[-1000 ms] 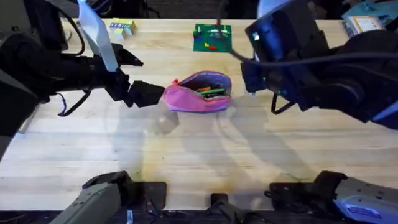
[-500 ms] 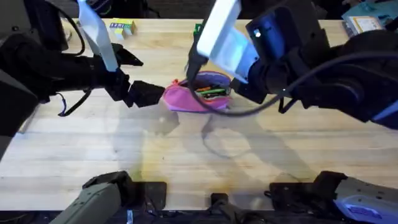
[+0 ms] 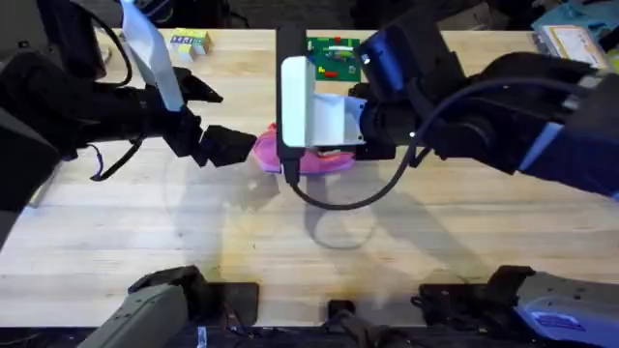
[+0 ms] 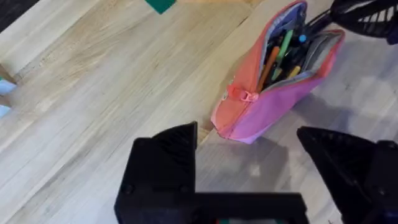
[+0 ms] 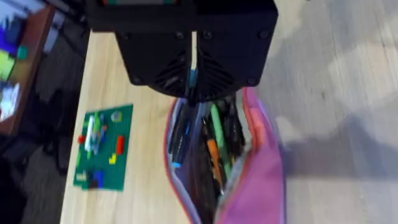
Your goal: Unzip the bag, pick up the pens from the table one at a time and place them inside, then zip the bag closed.
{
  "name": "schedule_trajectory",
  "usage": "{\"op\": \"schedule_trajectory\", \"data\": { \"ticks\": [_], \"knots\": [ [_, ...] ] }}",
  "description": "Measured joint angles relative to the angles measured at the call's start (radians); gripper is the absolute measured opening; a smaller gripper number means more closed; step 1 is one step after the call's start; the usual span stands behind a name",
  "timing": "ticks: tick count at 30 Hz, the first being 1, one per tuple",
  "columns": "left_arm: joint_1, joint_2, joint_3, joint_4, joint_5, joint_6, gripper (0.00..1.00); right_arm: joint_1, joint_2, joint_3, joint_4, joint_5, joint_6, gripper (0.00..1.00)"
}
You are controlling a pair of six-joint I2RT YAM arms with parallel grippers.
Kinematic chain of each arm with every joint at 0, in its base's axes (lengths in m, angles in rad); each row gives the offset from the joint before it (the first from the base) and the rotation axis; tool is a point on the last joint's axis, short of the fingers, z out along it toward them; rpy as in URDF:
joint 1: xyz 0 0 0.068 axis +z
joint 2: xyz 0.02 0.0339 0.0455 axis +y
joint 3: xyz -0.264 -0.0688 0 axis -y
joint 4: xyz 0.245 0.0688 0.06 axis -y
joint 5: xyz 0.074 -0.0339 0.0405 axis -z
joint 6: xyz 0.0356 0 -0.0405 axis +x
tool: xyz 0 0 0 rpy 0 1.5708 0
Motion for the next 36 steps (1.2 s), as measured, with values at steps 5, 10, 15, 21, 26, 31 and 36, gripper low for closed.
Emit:
{"op": "schedule_trajectory", "data": {
  "ticks": [5,10,15,21,26,31,36],
  "knots": [
    [0.0,0.0,0.0,0.0,0.0,0.0,0.993,0.0,0.021,0.0,0.008,-0.051,-0.095,0.032],
    [0.0,0.0,0.0,0.0,0.0,0.0,0.993,0.0,0.065,0.0,0.015,-0.069,-0.18,0.032],
    [0.0,0.0,0.0,0.0,0.0,0.0,0.993,0.0,0.117,0.0,0.077,-0.073,-0.219,0.033],
    [0.0,0.0,0.0,0.0,0.0,0.0,0.993,0.0,0.175,0.0,0.16,-0.076,-0.236,0.033],
    [0.0,0.0,0.0,0.0,0.0,0.0,0.993,0.0,0.211,0.0,0.196,-0.102,-0.24,0.032],
    [0.0,0.0,0.0,0.0,0.0,0.0,0.993,0.0,0.247,0.0,0.242,-0.145,-0.24,0.032],
    [0.0,0.0,0.0,0.0,0.0,0.0,0.993,0.0,0.279,0.0,0.259,-0.162,-0.24,0.032]
  ]
}}
